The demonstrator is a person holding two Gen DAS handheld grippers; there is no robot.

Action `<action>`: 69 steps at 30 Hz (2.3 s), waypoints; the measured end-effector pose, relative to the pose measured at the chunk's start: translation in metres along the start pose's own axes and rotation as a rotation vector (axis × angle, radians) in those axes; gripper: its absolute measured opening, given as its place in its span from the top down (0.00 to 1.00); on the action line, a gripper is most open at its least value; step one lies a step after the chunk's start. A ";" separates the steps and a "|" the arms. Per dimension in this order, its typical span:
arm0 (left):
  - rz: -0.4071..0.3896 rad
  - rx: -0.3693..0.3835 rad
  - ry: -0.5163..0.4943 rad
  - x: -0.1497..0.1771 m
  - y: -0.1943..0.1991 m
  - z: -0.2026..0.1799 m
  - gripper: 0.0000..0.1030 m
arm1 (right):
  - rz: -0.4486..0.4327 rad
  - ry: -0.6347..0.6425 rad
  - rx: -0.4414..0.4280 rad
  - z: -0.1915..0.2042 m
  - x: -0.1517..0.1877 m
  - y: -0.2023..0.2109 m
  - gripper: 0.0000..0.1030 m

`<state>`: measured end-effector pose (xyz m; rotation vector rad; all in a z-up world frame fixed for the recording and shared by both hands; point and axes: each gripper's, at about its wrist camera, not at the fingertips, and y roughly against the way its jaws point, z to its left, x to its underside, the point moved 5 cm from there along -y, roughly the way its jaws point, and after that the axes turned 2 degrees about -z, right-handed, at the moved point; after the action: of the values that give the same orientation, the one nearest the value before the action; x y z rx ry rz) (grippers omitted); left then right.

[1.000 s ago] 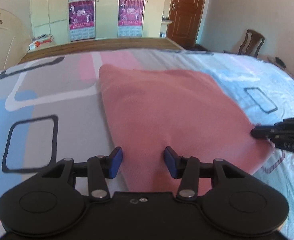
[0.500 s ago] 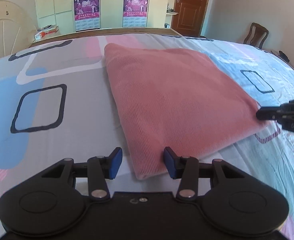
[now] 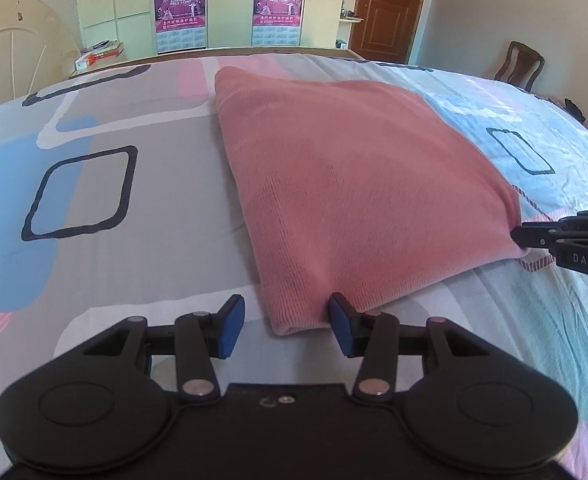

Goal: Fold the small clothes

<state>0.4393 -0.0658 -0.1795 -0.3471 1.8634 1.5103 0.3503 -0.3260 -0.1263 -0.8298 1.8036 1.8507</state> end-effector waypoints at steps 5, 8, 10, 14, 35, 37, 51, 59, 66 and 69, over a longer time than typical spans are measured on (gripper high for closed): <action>0.035 -0.035 -0.006 0.007 -0.004 0.009 0.25 | 0.008 0.051 0.023 0.005 0.000 -0.002 0.94; -0.020 -0.032 0.017 0.008 0.014 0.018 0.25 | 0.005 0.020 0.015 0.001 -0.007 0.009 0.93; -0.089 -0.021 0.053 0.004 0.029 0.027 0.16 | -0.055 -0.033 0.008 -0.006 -0.013 0.026 0.57; -0.151 0.006 0.148 -0.016 0.037 0.043 0.13 | -0.108 -0.146 -0.045 -0.028 -0.019 0.035 0.16; 0.048 0.385 0.430 -0.074 -0.076 0.057 0.30 | 0.033 -0.606 -0.551 -0.112 -0.058 -0.078 0.39; 0.047 0.388 0.431 -0.077 -0.082 0.053 0.31 | 0.041 -0.619 -0.584 -0.114 -0.062 -0.085 0.39; 0.019 0.260 0.256 -0.097 -0.084 0.025 0.56 | 0.055 -0.378 -0.452 -0.065 -0.088 -0.100 0.75; -0.015 0.226 0.172 -0.104 -0.065 0.017 0.66 | 0.005 -0.231 -0.325 -0.038 -0.094 -0.085 0.79; -0.051 0.239 0.124 -0.113 -0.042 0.019 0.68 | -0.041 -0.213 -0.296 -0.023 -0.107 -0.064 0.79; -0.075 0.246 0.112 -0.115 -0.027 0.026 0.68 | -0.054 -0.190 -0.289 -0.010 -0.114 -0.051 0.79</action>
<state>0.5472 -0.0746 -0.1253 -0.3873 2.0738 1.2163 0.4687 -0.3204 -0.0871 -0.7620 1.4075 2.1073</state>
